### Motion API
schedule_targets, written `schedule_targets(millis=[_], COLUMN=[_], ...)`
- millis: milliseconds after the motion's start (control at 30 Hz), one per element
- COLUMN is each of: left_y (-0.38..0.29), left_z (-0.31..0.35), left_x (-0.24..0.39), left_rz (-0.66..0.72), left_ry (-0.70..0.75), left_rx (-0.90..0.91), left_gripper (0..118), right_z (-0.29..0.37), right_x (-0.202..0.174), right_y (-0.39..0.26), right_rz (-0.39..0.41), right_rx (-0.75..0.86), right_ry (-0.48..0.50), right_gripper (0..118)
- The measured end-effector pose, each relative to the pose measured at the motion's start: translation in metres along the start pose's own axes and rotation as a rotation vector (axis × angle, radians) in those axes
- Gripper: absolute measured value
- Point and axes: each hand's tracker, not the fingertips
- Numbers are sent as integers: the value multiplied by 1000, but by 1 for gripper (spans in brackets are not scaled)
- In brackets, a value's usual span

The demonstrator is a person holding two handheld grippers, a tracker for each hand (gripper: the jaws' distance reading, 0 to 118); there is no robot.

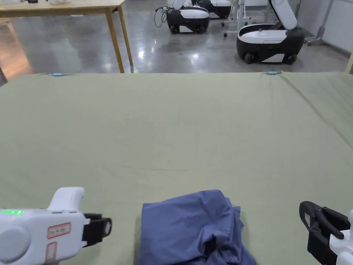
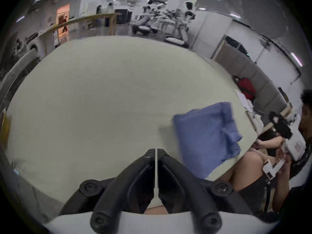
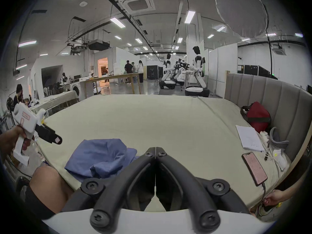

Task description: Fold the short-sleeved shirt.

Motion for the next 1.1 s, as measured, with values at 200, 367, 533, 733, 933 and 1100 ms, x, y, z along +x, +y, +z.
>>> schedule_targets(millis=[200,367,533,733,933,1100], left_y=[30,23,6,-6,-19,0], left_z=[-70,-131,-142,-152,-161,-112], left_x=[78,128,177,213,245,204], left_rz=[-165,-241,-369,-402,-452,-325], left_ry=[-137,-39,-23,-7,-84,-198], left_rx=[-128,-189,-191,-176,-182,-68], left_gripper=[0,0,0,0,0,7], right_z=[5,13,13,14,12,13], right_x=[4,6,15,20,22,21], right_y=[1,-2,-7,-12,-14,-6], right_rz=[-9,-20,-41,-72,-74,-55], right_rx=[-2,-5,-20,-31,-47,-37], right_ry=[-15,-23,-30,-33,-38,-18], right_gripper=[1,1,1,1,1,1])
